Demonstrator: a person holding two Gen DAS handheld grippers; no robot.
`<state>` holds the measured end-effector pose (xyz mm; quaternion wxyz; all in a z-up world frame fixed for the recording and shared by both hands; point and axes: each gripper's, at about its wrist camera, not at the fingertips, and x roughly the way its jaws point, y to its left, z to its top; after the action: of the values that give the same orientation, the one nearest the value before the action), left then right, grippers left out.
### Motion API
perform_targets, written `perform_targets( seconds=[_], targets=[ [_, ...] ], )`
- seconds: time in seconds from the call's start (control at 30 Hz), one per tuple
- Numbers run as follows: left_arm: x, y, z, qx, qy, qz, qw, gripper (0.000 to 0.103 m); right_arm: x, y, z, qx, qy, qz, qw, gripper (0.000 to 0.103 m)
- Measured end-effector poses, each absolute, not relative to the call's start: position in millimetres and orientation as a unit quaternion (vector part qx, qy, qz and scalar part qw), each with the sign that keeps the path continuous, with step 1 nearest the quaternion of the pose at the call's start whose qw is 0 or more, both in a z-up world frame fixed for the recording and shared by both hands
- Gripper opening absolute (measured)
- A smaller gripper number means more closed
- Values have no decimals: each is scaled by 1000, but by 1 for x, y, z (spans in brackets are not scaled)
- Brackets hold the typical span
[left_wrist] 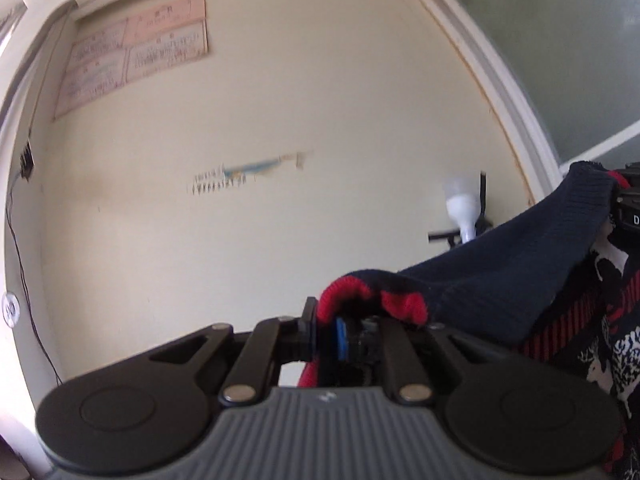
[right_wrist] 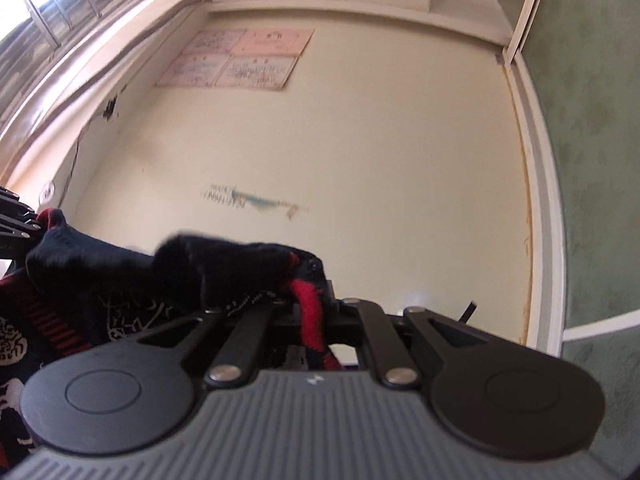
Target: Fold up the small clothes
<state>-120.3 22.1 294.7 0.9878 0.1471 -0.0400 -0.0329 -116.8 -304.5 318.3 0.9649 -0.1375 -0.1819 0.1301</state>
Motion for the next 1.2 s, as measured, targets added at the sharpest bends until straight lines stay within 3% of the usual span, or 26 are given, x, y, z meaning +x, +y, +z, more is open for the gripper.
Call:
perform_targets(
  seconds=[0.1, 0.2, 0.23, 0.3, 0.37, 0.47, 0.53, 0.63, 0.8, 0.83, 0.87, 0.9, 0.93, 1.1, 1.2],
  targets=[
    [-48, 18, 246, 122, 53, -29, 991, 9, -50, -284, 285, -144, -104, 126, 976, 7],
    [33, 12, 181, 84, 161, -31, 983, 16, 31, -262, 234, -141, 3, 117, 983, 12],
    [59, 11, 156, 78, 205, -26, 975, 24, 62, -256, 214, -139, 58, 119, 981, 16],
    [94, 13, 104, 60, 293, -16, 954, 24, 106, -256, 169, -135, 160, 100, 973, 43],
    [100, 27, 72, 31, 343, -17, 939, 24, 127, -273, 129, -112, 260, 87, 955, 43],
    [69, 55, 54, 9, 336, -23, 942, 25, 98, -312, 102, -77, 276, 82, 955, 45],
    [50, 76, 61, 1, 321, -22, 947, 30, 69, -339, 98, -54, 291, 90, 951, 49],
    [28, 110, 71, -15, 302, -8, 953, 43, 31, -381, 90, 0, 313, 104, 944, 64],
    [25, 141, 70, -21, 312, 12, 950, 48, 1, -406, 53, 101, 357, 130, 920, 74],
    [23, 143, 66, -23, 320, 16, 947, 48, 3, -403, 46, 108, 367, 129, 915, 74],
    [23, 144, 63, -25, 326, 19, 945, 48, 2, -398, 40, 109, 377, 129, 911, 64],
    [23, 144, 60, -25, 329, 20, 944, 48, 1, -393, 37, 109, 385, 135, 907, 29],
    [21, 144, 60, -24, 330, 21, 944, 48, 2, -388, 36, 113, 389, 147, 902, 14],
    [21, 147, 68, -6, 316, 25, 948, 48, -8, -367, 83, -56, 325, 90, 940, 11],
    [32, 142, 72, 12, 312, 21, 950, 48, 1, -372, 105, -216, 275, -11, 937, 11]
  ],
)
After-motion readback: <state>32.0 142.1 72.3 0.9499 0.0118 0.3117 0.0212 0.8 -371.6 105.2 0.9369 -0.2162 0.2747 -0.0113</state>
